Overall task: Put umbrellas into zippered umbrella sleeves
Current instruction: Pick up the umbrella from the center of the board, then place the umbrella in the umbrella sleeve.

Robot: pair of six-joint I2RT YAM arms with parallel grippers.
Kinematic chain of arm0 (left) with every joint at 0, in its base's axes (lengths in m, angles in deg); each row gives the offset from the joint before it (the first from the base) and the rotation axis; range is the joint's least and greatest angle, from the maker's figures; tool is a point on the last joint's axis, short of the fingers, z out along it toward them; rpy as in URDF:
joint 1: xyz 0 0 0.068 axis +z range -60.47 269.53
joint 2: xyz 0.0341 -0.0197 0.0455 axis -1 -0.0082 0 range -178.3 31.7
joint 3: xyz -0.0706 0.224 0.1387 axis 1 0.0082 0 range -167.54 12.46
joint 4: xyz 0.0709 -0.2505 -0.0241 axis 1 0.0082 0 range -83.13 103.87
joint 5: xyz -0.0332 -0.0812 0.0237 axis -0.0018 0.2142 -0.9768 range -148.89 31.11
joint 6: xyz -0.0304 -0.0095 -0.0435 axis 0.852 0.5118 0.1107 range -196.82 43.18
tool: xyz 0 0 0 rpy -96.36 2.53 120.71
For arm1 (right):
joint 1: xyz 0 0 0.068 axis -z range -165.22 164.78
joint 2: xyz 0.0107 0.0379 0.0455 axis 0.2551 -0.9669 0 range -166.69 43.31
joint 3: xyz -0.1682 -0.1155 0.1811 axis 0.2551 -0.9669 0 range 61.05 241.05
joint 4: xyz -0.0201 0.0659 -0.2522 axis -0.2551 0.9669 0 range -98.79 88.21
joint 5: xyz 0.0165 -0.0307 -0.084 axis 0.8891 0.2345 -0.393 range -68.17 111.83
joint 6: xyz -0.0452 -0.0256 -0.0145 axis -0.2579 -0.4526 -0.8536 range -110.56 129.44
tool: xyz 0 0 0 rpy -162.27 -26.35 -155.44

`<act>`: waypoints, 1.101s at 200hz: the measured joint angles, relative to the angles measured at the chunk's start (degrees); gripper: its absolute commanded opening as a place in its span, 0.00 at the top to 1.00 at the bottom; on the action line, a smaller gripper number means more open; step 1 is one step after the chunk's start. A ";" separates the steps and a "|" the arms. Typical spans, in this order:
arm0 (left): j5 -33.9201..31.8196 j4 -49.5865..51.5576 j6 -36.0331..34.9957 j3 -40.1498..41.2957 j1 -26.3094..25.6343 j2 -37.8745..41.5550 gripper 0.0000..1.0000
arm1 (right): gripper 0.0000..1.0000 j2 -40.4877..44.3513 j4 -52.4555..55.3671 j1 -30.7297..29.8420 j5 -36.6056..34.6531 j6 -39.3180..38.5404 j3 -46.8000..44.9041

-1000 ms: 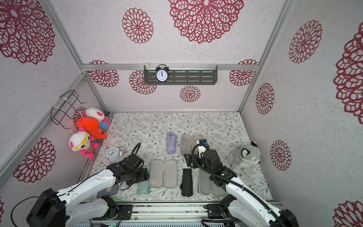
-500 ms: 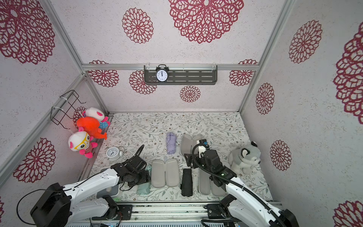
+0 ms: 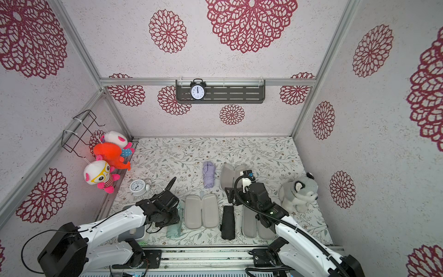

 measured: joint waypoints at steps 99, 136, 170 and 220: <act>-5.40 11.80 -0.17 -15.30 -1.64 2.86 0.46 | 0.01 -5.27 -3.52 -0.04 3.17 0.00 -1.66; -6.03 12.13 0.26 -21.88 -7.50 -6.08 0.46 | 0.01 -9.11 -3.76 -0.11 3.96 -0.02 -1.64; -5.31 9.99 0.92 -25.83 -10.36 -14.47 0.46 | 0.01 -9.40 -3.82 -0.15 3.93 -0.02 -1.64; -4.52 9.14 2.84 -26.64 -13.11 -20.57 0.43 | 0.01 -9.33 -3.82 -0.15 3.58 0.00 -1.66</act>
